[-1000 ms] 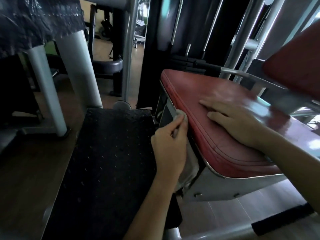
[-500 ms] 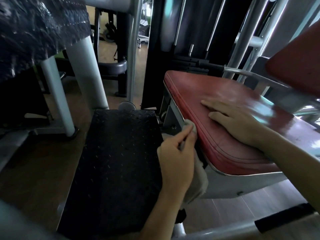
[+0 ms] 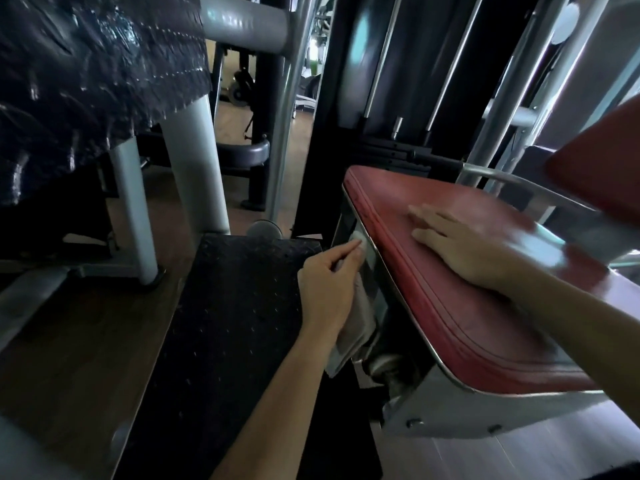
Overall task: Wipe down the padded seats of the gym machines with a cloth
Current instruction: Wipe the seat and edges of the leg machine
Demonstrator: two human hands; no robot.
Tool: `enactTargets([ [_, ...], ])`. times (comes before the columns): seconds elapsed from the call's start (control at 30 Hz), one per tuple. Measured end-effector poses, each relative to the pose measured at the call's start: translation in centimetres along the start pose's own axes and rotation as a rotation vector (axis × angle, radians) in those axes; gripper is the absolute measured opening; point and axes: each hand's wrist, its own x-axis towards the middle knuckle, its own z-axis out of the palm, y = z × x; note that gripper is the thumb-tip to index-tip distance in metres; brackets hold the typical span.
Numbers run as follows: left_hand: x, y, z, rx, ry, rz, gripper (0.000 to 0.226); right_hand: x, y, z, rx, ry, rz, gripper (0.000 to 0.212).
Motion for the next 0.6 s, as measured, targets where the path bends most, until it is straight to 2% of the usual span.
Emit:
enactTargets([
  [0.17, 2.4, -0.3, 2.3, 0.011, 0.009, 0.056, 0.024, 1.0, 0.8, 0.4, -0.044, -0.003, 0.008, 0.052],
  [0.33, -3.0, -0.3, 2.9, -0.088, -0.018, 0.112, 0.022, 1.1, 0.9, 0.4, -0.048, 0.001, 0.002, 0.052],
  [0.5, 3.0, 0.5, 3.4, 0.048, 0.040, 0.109, 0.024, 1.3, 0.8, 0.5, -0.051, 0.009, -0.003, 0.052],
  [0.6, 3.4, 0.1, 3.9, 0.030, 0.070, 0.065, 0.024, 1.1, 0.6, 0.4, -0.062, 0.001, 0.009, 0.052],
])
